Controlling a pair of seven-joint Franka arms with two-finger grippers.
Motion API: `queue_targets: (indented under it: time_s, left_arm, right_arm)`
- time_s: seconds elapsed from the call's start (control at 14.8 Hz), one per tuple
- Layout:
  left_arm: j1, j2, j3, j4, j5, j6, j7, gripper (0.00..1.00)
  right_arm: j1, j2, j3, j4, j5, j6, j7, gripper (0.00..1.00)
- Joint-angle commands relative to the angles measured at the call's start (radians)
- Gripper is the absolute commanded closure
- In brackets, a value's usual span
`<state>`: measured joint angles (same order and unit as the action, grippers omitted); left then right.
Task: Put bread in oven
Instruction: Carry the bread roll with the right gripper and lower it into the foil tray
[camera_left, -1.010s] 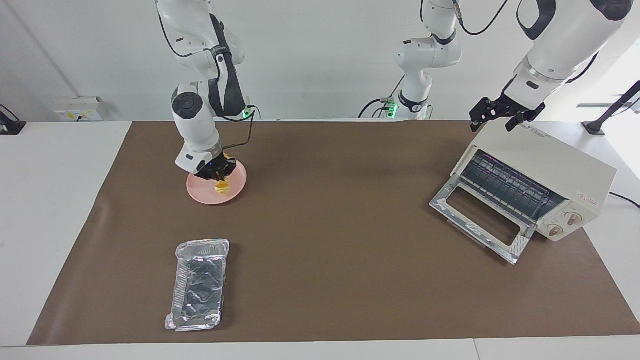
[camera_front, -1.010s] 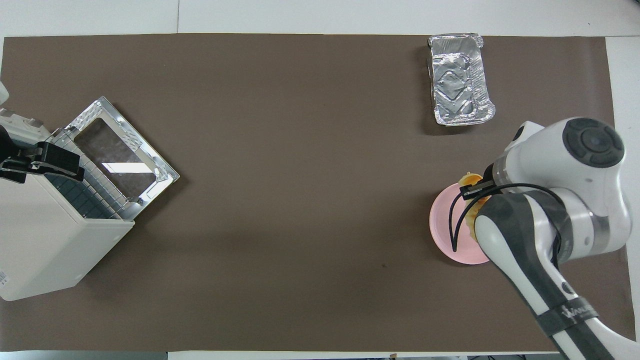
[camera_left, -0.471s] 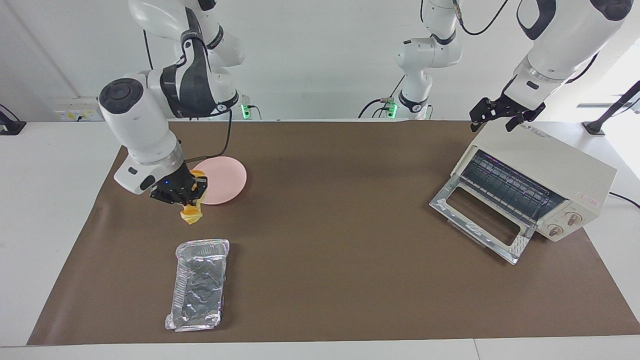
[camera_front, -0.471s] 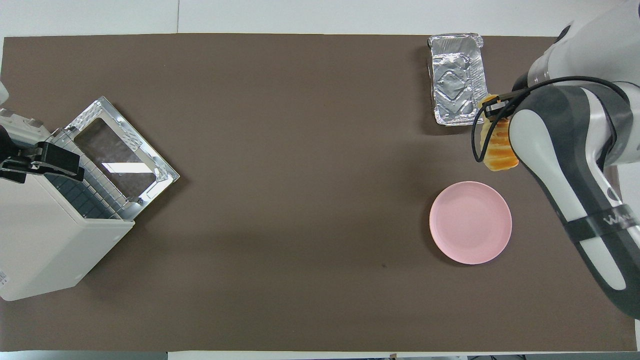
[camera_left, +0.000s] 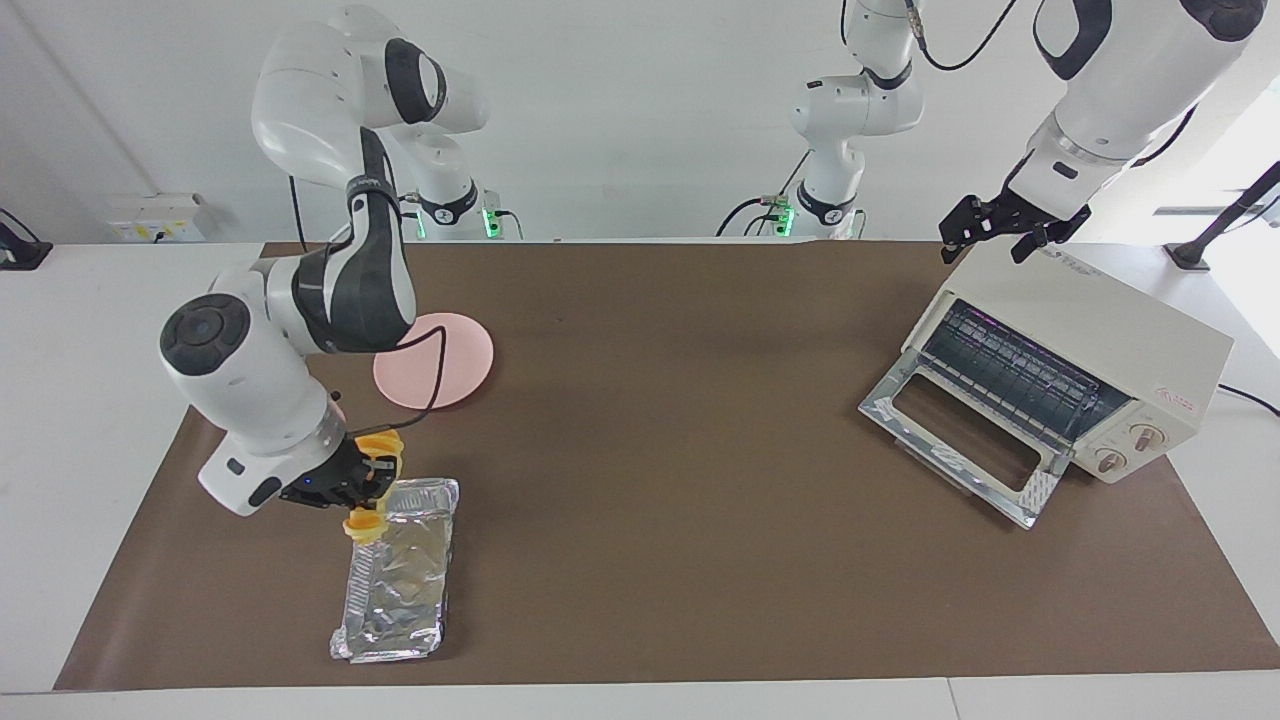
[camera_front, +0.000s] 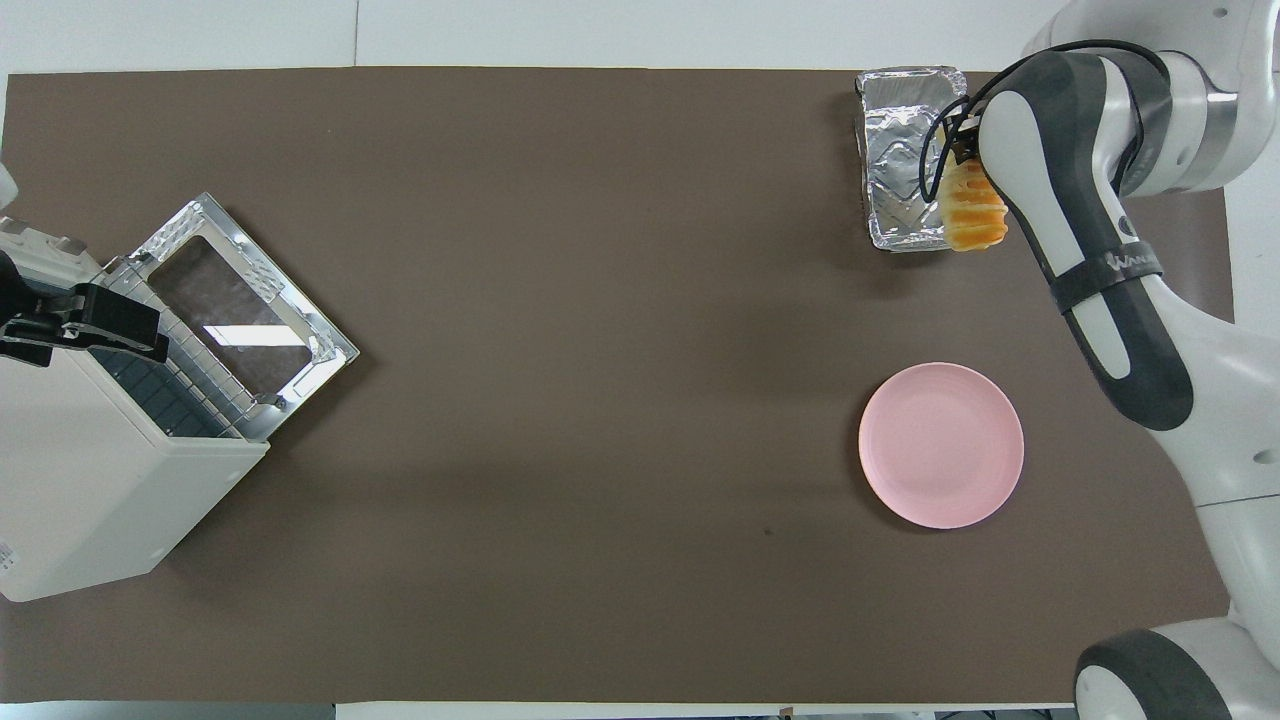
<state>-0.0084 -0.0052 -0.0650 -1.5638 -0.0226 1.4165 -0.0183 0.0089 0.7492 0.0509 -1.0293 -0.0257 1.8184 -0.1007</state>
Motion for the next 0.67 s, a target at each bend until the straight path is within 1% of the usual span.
queue_targets:
  time_s: [0.0, 0.61]
  left_arm:
    - [0.001, -0.024, 0.002, -0.024, 0.000, 0.001, 0.011, 0.00]
    - [0.001, -0.024, 0.002, -0.024, 0.000, 0.001, 0.011, 0.00]
  right_arm:
    - [0.040, 0.048, -0.037, 0.067, -0.007, 0.031, 0.006, 1.00]
    - [0.042, 0.078, -0.040, 0.075, -0.007, 0.200, 0.007, 1.00]
